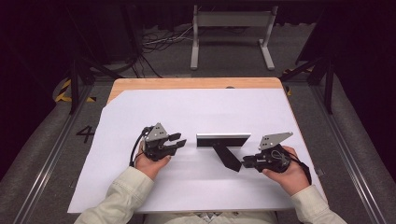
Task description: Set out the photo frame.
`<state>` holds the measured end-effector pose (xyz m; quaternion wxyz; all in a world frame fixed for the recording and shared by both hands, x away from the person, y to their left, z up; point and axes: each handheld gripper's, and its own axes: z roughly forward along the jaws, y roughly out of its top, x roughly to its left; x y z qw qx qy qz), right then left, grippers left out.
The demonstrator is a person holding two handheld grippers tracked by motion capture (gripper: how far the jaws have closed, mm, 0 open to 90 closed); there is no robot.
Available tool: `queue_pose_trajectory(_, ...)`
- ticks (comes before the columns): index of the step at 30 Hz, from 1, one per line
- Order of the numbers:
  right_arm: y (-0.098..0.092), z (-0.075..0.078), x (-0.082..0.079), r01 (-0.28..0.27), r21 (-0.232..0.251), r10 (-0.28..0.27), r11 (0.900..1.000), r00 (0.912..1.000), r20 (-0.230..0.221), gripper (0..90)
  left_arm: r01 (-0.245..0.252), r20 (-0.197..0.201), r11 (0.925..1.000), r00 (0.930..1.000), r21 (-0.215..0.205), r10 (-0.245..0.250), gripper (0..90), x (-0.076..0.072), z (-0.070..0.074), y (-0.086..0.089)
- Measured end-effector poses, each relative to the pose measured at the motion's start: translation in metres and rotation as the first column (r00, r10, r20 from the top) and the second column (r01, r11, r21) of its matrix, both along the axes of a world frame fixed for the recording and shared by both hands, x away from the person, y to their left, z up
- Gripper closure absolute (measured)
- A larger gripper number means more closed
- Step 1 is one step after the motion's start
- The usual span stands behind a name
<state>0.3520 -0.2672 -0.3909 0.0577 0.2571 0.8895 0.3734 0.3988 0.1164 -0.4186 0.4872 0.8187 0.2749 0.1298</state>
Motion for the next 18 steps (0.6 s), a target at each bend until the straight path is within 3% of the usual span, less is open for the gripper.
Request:
queue_pose_trajectory(7,-0.015,0.010,-0.004,0.051,0.009,-0.051,0.999,0.9983,0.028,79.4,0.003,-0.032,1.0000,0.9995,0.000,-0.004,70.1,0.010,-0.004,-0.007)
queue_pose_trajectory(13,-0.026,0.014,-0.004,0.089,0.019,-0.089,0.996,0.9952,0.040,79.8,-0.018,-0.068,0.9997,0.9975,0.019,0.019,80.0,0.019,-0.009,-0.017)
queue_pose_trajectory(18,-0.031,0.015,-0.004,0.106,0.027,-0.107,0.994,0.9928,0.054,81.8,-0.007,-0.088,0.9991,0.9960,0.042,0.010,89.0,0.024,-0.014,-0.027)
